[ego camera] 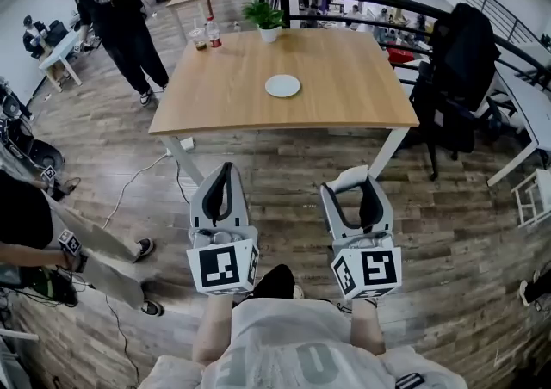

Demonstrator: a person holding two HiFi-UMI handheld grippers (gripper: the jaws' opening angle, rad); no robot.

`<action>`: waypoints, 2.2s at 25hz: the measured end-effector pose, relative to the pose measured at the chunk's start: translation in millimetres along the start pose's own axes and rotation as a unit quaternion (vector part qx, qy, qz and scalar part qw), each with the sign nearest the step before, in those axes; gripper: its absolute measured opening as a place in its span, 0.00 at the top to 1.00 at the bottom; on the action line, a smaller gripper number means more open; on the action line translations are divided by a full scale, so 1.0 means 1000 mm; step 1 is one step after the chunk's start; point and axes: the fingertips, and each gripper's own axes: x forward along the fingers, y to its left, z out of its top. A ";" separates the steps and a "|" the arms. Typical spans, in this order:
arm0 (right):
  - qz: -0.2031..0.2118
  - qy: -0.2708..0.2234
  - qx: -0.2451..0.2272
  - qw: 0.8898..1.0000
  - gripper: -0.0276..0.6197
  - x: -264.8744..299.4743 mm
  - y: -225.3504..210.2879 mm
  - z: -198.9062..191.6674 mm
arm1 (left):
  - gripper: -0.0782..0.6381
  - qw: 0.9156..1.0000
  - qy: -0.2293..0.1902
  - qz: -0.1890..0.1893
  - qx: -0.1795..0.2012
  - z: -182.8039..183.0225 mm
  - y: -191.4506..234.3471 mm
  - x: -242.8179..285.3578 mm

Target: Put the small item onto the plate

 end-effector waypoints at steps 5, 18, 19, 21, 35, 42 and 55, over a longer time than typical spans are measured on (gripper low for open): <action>0.011 0.008 0.000 1.000 0.47 -0.001 -0.007 -0.010 | 0.88 1.000 -0.002 0.020 -0.015 -0.006 0.006 0.004; 0.041 -0.028 -0.013 0.999 0.47 0.051 -0.025 -0.031 | 0.88 0.998 -0.025 0.057 0.000 -0.045 0.022 0.025; 0.048 -0.029 -0.014 0.998 0.47 0.060 -0.024 -0.032 | 0.88 0.998 -0.023 0.061 0.001 -0.048 0.026 0.027; 0.062 -0.032 -0.015 0.997 0.47 0.076 -0.019 -0.035 | 0.88 0.997 -0.020 0.072 0.007 -0.056 0.035 0.027; 0.080 -0.032 -0.035 0.996 0.47 0.196 -0.023 -0.051 | 0.88 0.996 -0.023 0.082 0.000 -0.098 0.084 0.128; 0.080 -0.012 -0.058 0.995 0.47 0.292 -0.039 -0.041 | 0.88 0.997 -0.017 0.070 -0.022 -0.109 0.113 0.236; 0.031 -0.017 -0.058 0.998 0.47 0.494 -0.093 -0.004 | 0.88 0.999 -0.044 0.020 -0.002 -0.086 0.159 0.466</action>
